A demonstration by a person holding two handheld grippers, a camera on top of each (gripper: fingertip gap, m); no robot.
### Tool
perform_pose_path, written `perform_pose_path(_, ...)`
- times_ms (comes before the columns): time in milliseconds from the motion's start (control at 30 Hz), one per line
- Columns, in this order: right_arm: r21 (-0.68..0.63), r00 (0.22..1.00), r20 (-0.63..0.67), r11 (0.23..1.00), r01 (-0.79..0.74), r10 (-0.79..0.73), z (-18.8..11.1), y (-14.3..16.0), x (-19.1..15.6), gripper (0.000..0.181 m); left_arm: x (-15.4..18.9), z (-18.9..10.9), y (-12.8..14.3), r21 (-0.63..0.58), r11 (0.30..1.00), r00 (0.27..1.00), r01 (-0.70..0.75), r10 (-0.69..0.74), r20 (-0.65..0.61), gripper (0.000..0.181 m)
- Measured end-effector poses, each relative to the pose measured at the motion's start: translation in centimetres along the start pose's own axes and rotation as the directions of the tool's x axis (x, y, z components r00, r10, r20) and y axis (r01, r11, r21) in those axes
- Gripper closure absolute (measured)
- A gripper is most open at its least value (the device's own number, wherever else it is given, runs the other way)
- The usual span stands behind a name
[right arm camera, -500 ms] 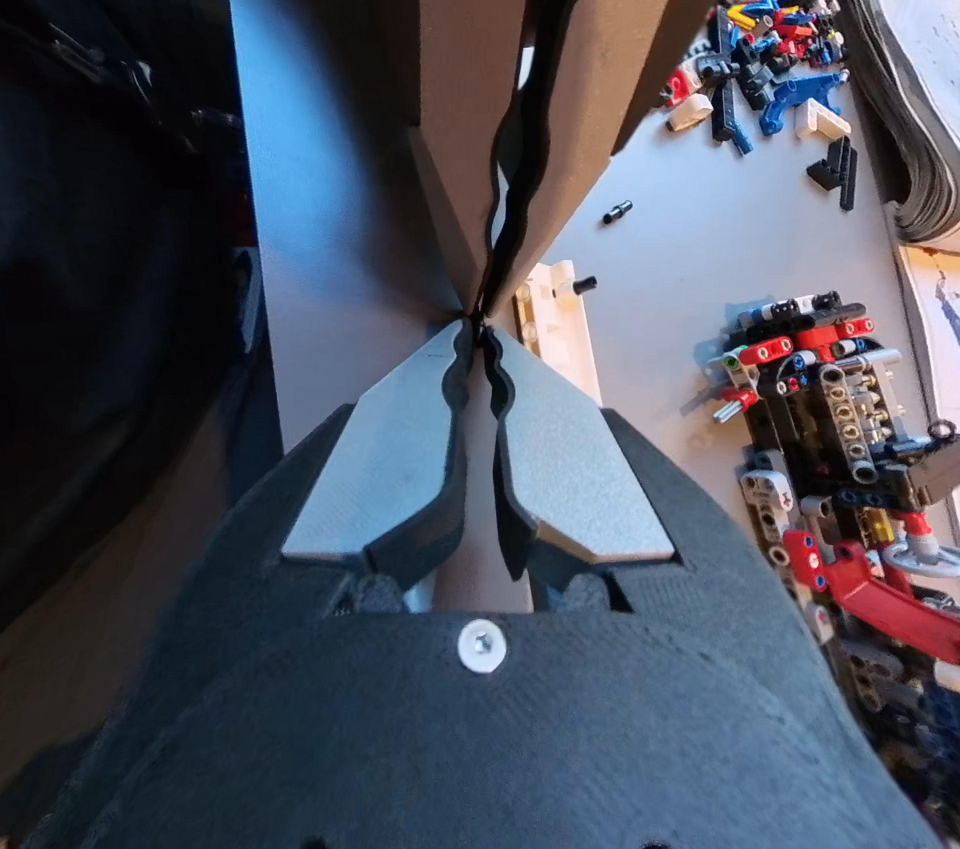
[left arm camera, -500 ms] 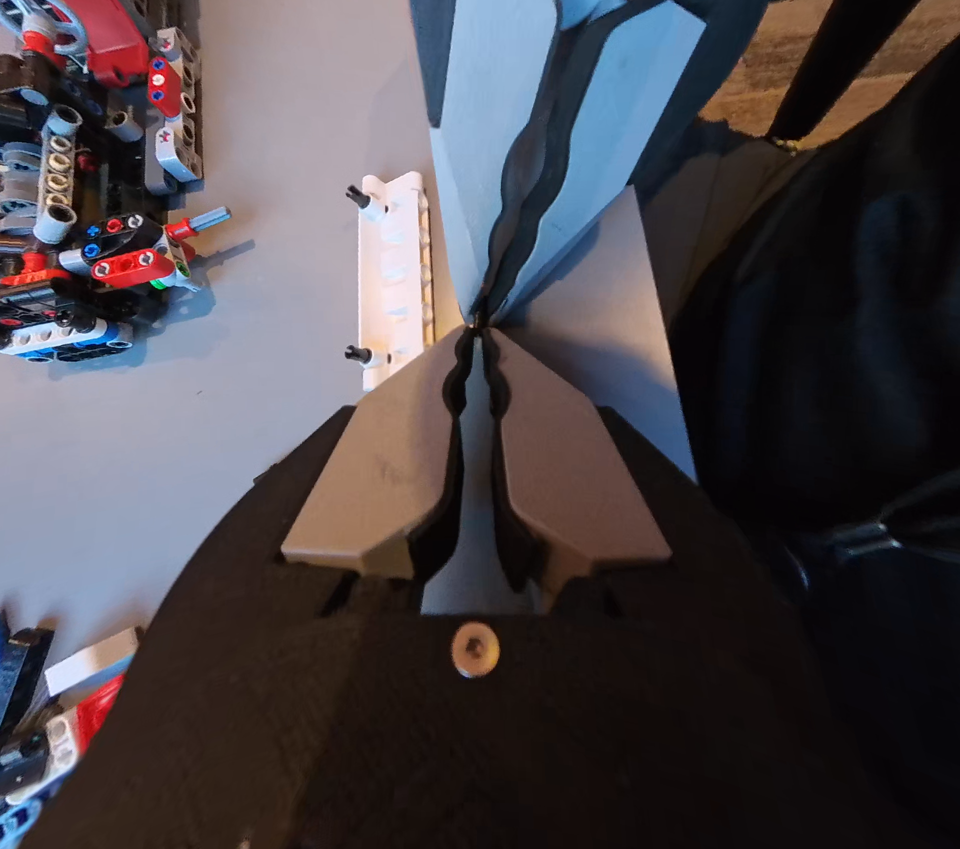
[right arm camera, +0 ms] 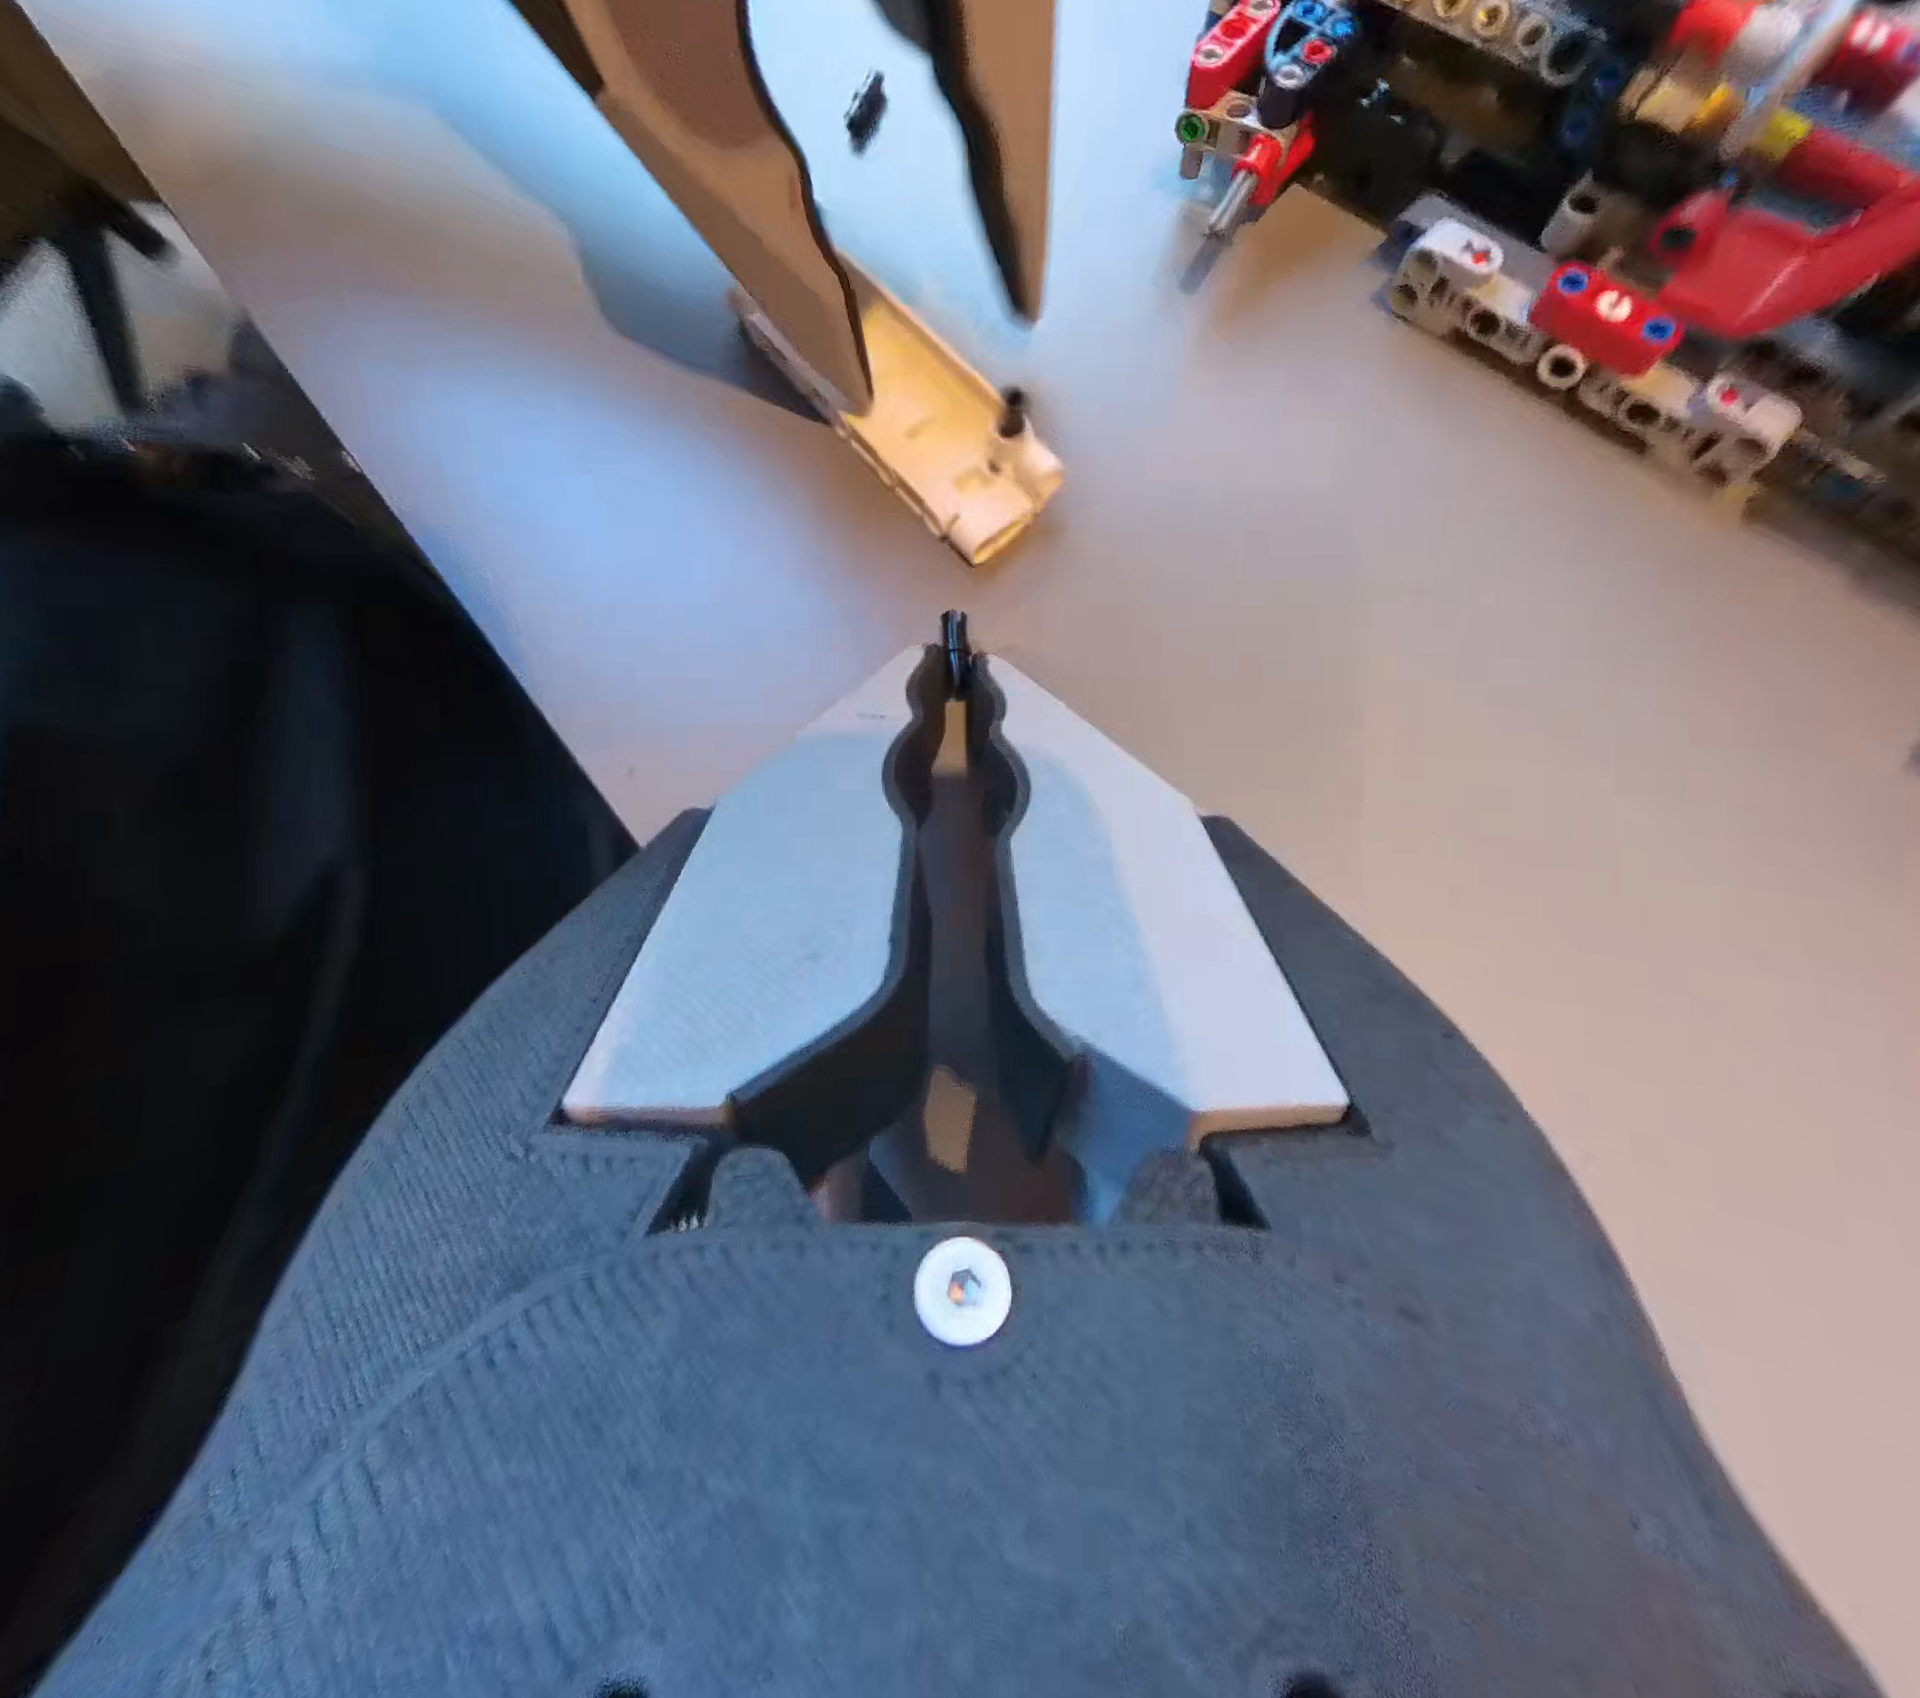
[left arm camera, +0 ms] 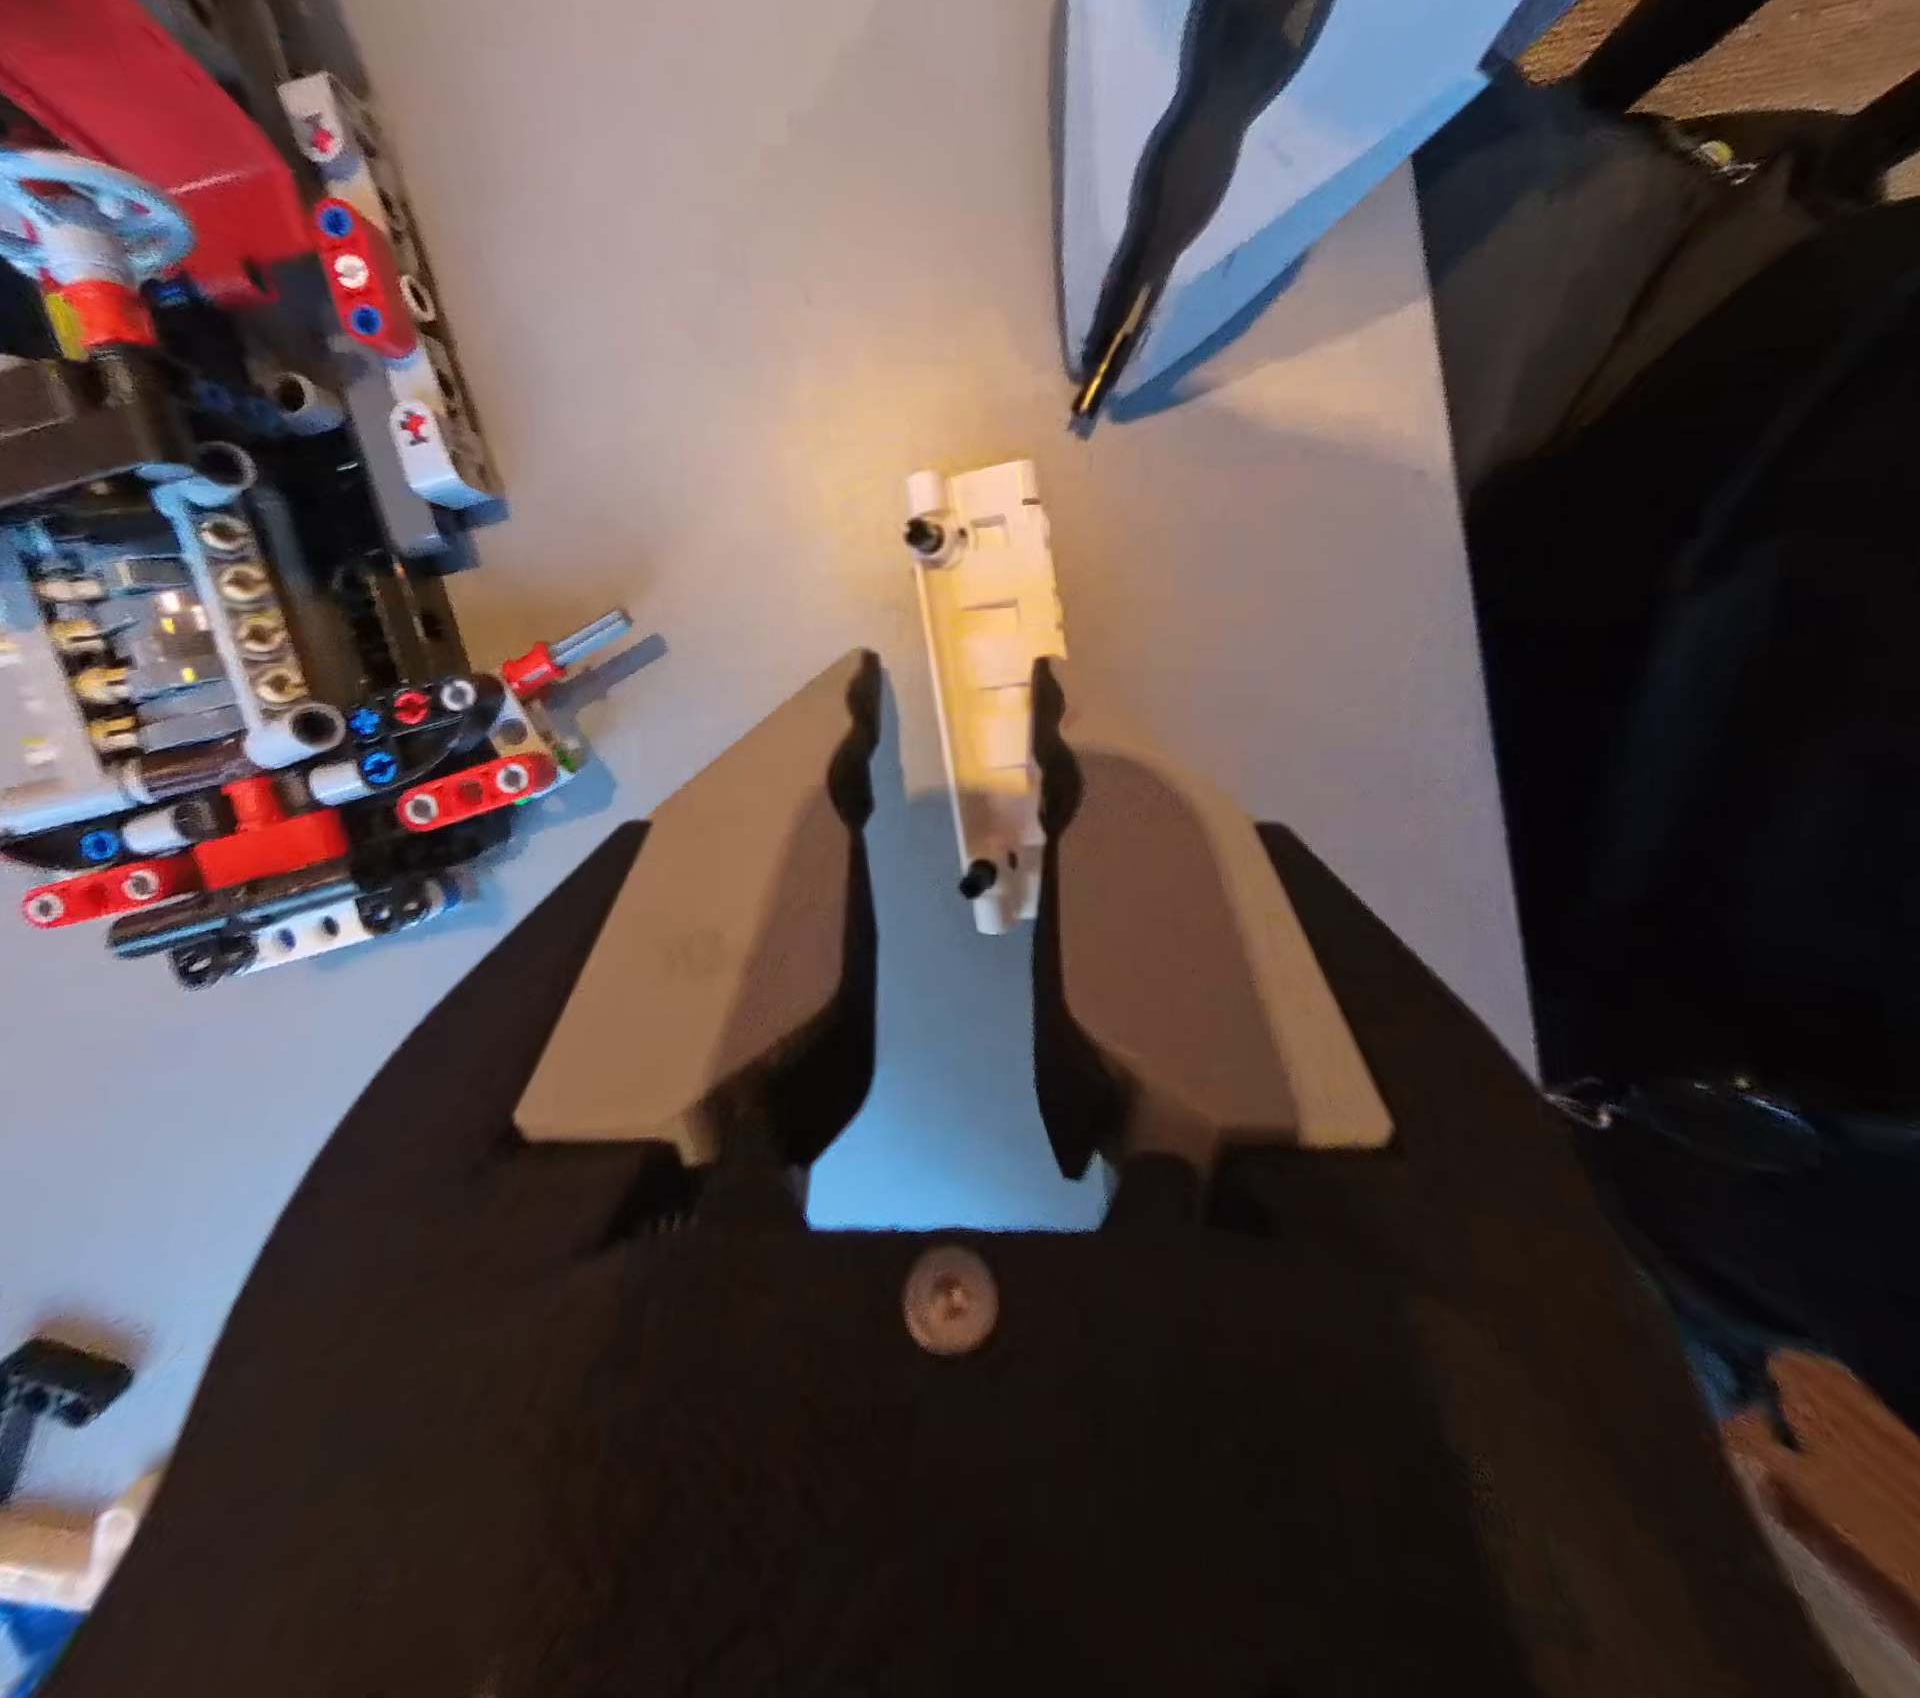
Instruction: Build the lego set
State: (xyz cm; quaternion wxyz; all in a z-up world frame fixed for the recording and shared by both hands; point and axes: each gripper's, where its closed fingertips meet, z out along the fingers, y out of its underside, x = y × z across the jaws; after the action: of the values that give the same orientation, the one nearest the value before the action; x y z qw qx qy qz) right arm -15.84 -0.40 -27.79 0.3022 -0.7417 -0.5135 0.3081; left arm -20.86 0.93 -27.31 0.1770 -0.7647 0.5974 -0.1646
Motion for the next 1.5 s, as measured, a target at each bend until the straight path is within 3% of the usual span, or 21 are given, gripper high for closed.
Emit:
perform_pose_path(133,0.020,0.995,0.054,0.996,-0.086,0.084,0.0,-0.3,-0.3,0.179,1.0,0.4,-0.3,-0.008,0.995,0.995,0.097,-0.097,0.007,0.170)
perform_pose_path(267,0.027,0.995,0.058,0.996,-0.085,0.083,0.4,-0.7,-0.5,0.180,2.8,0.9,-1.0,0.050,0.958,0.959,0.283,-0.281,-0.047,0.164)
perform_pose_path(533,-0.036,0.999,0.030,0.999,0.020,-0.019,1.7,-1.9,0.3,0.179,3.2,0.8,-1.0,0.119,0.923,0.931,0.365,-0.359,-0.066,0.161)
perform_pose_path(667,-0.038,0.999,0.040,0.999,0.002,-0.001,0.5,-2.1,0.7,0.179,2.0,-0.4,-0.5,0.123,0.949,0.955,0.292,-0.295,0.012,0.155)
perform_pose_path(800,-0.052,0.987,0.114,0.993,-0.107,0.113,-0.4,-0.8,-0.3,0.179,0.2,-1.1,-1.1,0.096,0.994,0.994,0.059,-0.067,0.083,0.144)
perform_pose_path(967,-0.071,0.952,0.195,0.972,-0.224,0.234,-0.4,-0.3,-1.3,0.179,0.9,0.7,-2.4,0.059,0.987,0.987,-0.151,0.154,-0.052,0.141)
perform_pose_path(1100,-0.090,0.947,0.198,0.967,-0.239,0.253,-0.4,0.0,-1.2,0.179,1.9,1.8,-2.0,0.020,0.985,0.974,-0.172,0.173,-0.148,0.143)
perform_pose_path(1267,-0.112,0.943,0.209,0.964,-0.242,0.261,-0.2,0.3,-1.4,0.179,2.2,2.1,-2.4,0.067,0.985,0.973,-0.156,0.165,-0.159,0.154)
perform_pose_path(1500,-0.129,0.943,0.205,0.962,-0.239,0.262,-0.3,0.3,-0.9,0.179,2.1,2.0,-2.9,0.104,0.984,0.977,-0.147,0.160,-0.138,0.151)
